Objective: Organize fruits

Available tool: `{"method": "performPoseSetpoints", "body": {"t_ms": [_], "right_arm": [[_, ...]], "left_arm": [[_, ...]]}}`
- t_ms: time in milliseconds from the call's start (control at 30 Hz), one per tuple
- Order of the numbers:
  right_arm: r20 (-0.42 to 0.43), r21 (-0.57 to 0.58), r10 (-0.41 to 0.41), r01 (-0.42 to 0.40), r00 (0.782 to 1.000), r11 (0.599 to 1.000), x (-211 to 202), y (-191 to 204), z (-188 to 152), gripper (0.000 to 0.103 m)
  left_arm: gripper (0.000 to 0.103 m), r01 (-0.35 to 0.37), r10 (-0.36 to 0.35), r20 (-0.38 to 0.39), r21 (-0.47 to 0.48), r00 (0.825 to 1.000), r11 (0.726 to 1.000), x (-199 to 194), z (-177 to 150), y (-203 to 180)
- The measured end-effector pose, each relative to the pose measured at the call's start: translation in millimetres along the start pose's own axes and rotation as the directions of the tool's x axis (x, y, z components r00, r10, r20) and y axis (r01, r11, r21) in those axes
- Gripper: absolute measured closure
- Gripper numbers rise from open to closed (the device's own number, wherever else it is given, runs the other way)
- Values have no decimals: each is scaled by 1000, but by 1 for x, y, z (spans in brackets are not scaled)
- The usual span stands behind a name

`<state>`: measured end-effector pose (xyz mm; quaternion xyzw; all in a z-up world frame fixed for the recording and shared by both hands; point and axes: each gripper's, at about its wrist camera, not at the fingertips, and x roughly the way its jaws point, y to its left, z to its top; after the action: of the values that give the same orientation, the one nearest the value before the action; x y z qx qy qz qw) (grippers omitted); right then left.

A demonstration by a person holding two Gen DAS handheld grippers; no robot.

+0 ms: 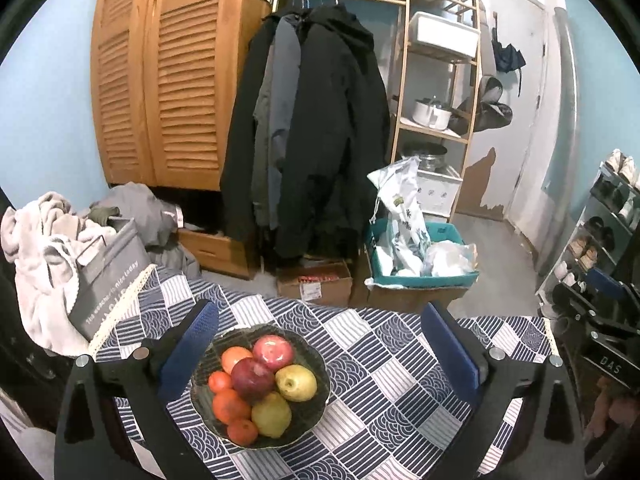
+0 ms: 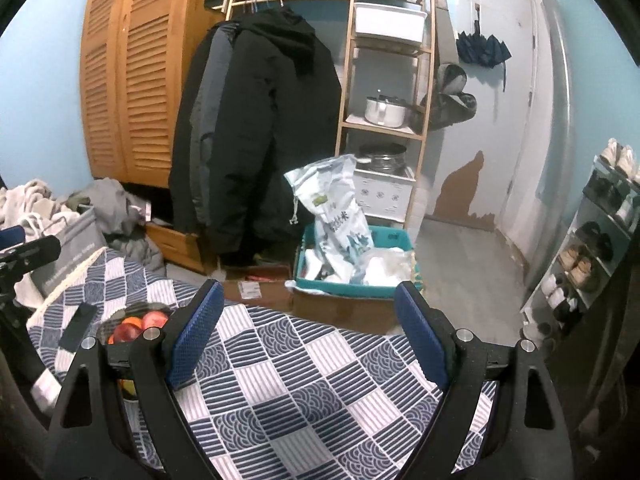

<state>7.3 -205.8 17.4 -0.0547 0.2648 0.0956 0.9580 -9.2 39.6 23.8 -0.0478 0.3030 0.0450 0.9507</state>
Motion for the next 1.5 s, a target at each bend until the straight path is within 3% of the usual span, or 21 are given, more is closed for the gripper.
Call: {"method": "performPoseSetpoints", "body": {"t_ms": [1500], "right_arm": [[-9,0,-13,13,1000,1000,5,-2,-2,17]], "left_arm": [[1,-54,54,-30,-1,998,999,6,1,0]]}}
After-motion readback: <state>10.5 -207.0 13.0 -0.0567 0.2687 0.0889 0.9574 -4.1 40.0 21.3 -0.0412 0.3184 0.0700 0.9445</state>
